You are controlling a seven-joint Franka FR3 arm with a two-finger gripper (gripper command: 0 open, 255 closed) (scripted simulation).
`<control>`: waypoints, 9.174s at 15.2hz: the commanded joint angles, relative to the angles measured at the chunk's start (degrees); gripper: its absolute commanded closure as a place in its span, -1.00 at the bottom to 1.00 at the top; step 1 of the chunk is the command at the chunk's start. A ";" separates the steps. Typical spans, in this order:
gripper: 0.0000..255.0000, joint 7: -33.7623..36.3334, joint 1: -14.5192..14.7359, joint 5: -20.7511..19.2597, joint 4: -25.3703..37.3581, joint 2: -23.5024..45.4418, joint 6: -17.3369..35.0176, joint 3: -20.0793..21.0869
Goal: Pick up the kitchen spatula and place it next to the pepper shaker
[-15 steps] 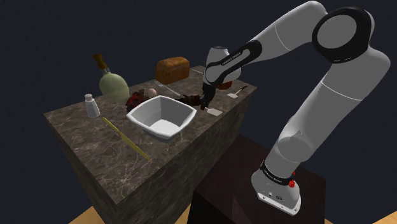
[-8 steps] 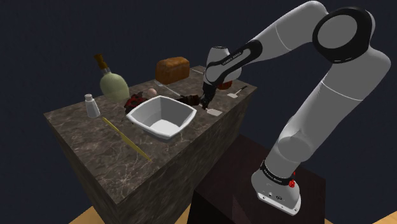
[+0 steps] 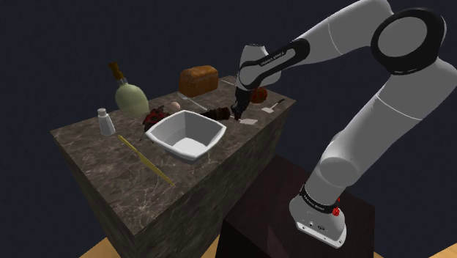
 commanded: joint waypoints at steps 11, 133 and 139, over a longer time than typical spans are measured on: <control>1.00 0.45 -0.02 -0.43 5.48 -4.60 -10.06 0.43; 1.00 67.66 16.97 18.73 39.28 17.34 -3.22 20.34; 1.00 68.12 17.91 18.99 34.83 16.93 1.14 21.07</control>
